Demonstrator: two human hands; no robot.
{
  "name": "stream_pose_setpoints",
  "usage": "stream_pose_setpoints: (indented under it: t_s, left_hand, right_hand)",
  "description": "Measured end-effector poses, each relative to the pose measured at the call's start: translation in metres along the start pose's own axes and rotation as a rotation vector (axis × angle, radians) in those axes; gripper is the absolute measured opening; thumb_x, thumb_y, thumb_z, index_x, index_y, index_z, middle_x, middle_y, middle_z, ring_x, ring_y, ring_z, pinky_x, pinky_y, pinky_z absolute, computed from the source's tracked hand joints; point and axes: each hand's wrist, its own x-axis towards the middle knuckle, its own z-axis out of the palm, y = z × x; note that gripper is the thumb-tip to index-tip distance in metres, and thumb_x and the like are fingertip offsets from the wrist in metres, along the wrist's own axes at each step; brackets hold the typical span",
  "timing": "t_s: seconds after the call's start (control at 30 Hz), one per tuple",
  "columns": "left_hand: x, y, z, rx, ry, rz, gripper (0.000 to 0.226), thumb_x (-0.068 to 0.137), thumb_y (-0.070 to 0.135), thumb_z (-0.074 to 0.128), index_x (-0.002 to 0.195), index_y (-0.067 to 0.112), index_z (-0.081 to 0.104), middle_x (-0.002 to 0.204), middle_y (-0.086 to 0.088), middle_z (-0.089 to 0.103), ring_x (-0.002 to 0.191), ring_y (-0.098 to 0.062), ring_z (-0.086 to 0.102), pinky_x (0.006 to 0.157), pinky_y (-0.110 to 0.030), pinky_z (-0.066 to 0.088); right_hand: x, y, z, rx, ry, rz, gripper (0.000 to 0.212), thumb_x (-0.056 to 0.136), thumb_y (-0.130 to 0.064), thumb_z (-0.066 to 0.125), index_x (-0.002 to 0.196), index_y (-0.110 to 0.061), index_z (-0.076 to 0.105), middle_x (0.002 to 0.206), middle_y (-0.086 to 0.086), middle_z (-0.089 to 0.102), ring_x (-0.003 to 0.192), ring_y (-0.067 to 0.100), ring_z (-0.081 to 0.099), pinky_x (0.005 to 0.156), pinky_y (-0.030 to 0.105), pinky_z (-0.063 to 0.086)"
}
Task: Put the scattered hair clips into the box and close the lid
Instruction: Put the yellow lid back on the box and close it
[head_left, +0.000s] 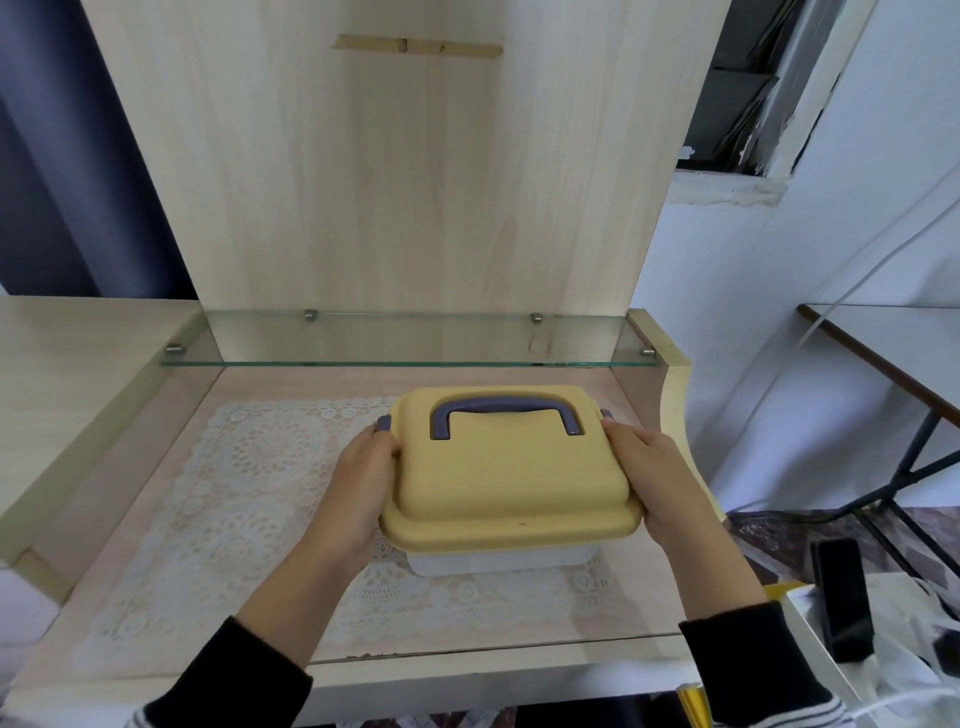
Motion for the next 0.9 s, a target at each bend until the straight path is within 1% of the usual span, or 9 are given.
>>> stream_pose_setpoints:
  t_s: [0.03,0.1,0.17,0.27,0.43,0.63,0.77,0.83,0.9]
  left_hand:
    - [0.0,-0.001,0.0,0.014,-0.013,0.004,0.041,0.08,0.034,0.041,0.109,0.012,0.061,0.095,-0.011,0.064,0.08,-0.019,0.057,0.071,-0.035,0.046]
    - [-0.001,-0.002,0.0,0.014,-0.014,0.006,0.053,0.075,0.059,0.049,0.111,0.022,0.062,0.107,0.0,0.067,0.094,-0.018,0.063,0.083,-0.039,0.051]
    - [-0.003,-0.001,0.002,0.021,-0.01,0.019,0.063,0.064,0.07,0.063,0.112,0.029,0.062,0.107,0.006,0.069,0.097,-0.015,0.066,0.08,-0.036,0.053]
    - [-0.001,-0.003,0.002,0.038,0.001,0.006,0.077,0.053,0.06,0.079,0.122,0.032,0.056,0.11,0.008,0.067,0.097,-0.014,0.067,0.077,-0.034,0.055]
    - [0.001,-0.002,0.001,0.044,-0.019,-0.003,0.08,0.054,0.056,0.078,0.126,0.033,0.051,0.114,0.008,0.065,0.1,-0.017,0.066,0.085,-0.043,0.055]
    - [0.003,-0.001,-0.001,0.059,-0.057,0.004,0.074,0.058,0.054,0.075,0.125,0.033,0.05,0.117,0.007,0.063,0.103,-0.019,0.064,0.09,-0.046,0.053]
    - [0.005,-0.001,0.0,0.07,-0.07,0.009,0.069,0.065,0.052,0.073,0.126,0.033,0.048,0.117,0.006,0.062,0.104,-0.019,0.063,0.09,-0.046,0.053]
    - [0.007,-0.002,0.001,0.1,-0.077,0.018,0.056,0.077,0.049,0.071,0.125,0.034,0.046,0.118,0.006,0.061,0.104,-0.02,0.062,0.091,-0.047,0.052]
    - [0.008,-0.002,0.001,0.119,-0.083,0.025,0.051,0.081,0.047,0.068,0.124,0.034,0.046,0.118,0.005,0.06,0.104,-0.02,0.061,0.092,-0.047,0.052]
  right_hand:
    - [-0.002,-0.002,0.001,0.011,-0.03,0.037,0.042,0.092,-0.047,0.05,0.098,-0.01,0.067,0.088,0.008,0.067,0.079,0.021,0.061,0.072,0.033,0.048]
    - [-0.004,-0.003,0.003,-0.014,-0.081,0.062,0.046,0.084,-0.061,0.054,0.108,-0.023,0.063,0.101,0.001,0.067,0.093,0.021,0.063,0.081,0.036,0.052]
    - [-0.006,-0.005,0.003,-0.047,-0.092,0.04,0.05,0.077,-0.061,0.062,0.11,-0.023,0.061,0.104,-0.001,0.066,0.096,0.02,0.063,0.082,0.036,0.053]
    - [-0.008,-0.007,0.003,-0.027,-0.111,0.01,0.038,0.081,-0.048,0.067,0.106,-0.019,0.063,0.101,0.001,0.068,0.092,0.018,0.064,0.075,0.032,0.052]
    - [-0.008,-0.006,0.003,-0.02,-0.118,-0.02,0.041,0.084,-0.047,0.063,0.116,-0.022,0.058,0.108,-0.004,0.064,0.099,0.017,0.062,0.084,0.035,0.051]
    - [-0.007,-0.005,0.002,-0.026,-0.143,-0.048,0.04,0.088,-0.048,0.058,0.12,-0.025,0.051,0.104,-0.018,0.056,0.102,0.012,0.058,0.091,0.036,0.048]
    - [-0.002,-0.003,0.005,-0.129,-0.144,-0.046,0.052,0.088,-0.056,0.05,0.132,-0.028,0.047,0.117,-0.006,0.057,0.107,0.018,0.056,0.097,0.041,0.046]
    - [-0.001,-0.004,0.005,-0.145,-0.151,-0.042,0.053,0.088,-0.057,0.048,0.133,-0.029,0.044,0.118,-0.005,0.056,0.108,0.018,0.055,0.098,0.04,0.045]
    - [0.0,-0.004,0.005,-0.149,-0.16,-0.045,0.053,0.089,-0.056,0.047,0.134,-0.029,0.043,0.12,-0.006,0.055,0.109,0.017,0.054,0.098,0.039,0.044]
